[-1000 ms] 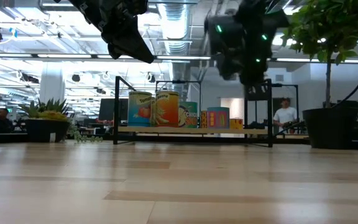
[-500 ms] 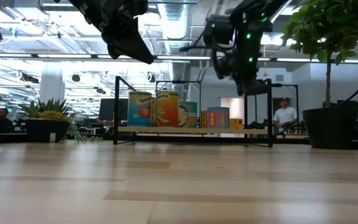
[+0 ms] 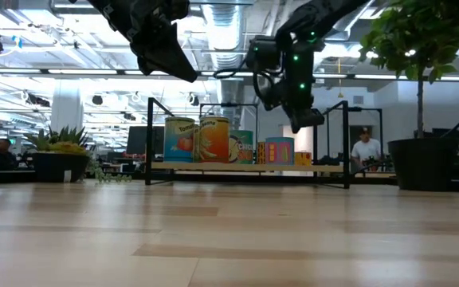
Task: Pick and place cans onto a shelf
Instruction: Adjust the canned pineapple on the shelf
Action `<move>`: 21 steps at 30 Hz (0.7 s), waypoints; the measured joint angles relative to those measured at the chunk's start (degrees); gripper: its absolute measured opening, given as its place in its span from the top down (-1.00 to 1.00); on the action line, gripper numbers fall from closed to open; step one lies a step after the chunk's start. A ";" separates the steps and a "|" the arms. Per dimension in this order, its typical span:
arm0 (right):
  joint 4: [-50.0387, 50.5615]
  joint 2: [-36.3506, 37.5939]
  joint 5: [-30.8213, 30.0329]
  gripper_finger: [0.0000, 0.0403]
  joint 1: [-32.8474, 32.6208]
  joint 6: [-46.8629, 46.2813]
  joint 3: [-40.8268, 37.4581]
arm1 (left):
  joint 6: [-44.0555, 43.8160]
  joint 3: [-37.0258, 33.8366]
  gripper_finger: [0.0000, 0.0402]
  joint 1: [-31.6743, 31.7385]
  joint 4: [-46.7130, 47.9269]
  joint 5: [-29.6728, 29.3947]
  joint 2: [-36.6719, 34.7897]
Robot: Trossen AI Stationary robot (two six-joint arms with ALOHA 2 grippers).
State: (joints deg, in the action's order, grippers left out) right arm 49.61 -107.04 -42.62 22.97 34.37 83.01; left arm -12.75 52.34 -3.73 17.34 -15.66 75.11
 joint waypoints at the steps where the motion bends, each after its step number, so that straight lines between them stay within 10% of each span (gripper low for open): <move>1: 0.32 -0.19 0.48 0.99 0.55 -0.02 0.01 | 0.02 0.00 0.93 0.00 0.00 -0.20 0.00; 21: 1.14 -2.02 6.84 0.98 4.02 -4.50 -0.09 | 1.53 0.00 0.93 0.02 -0.06 -1.27 0.00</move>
State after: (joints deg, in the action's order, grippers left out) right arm 50.75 -109.06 -35.78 26.99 29.87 82.93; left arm -11.22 52.34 -3.70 17.28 -16.93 75.11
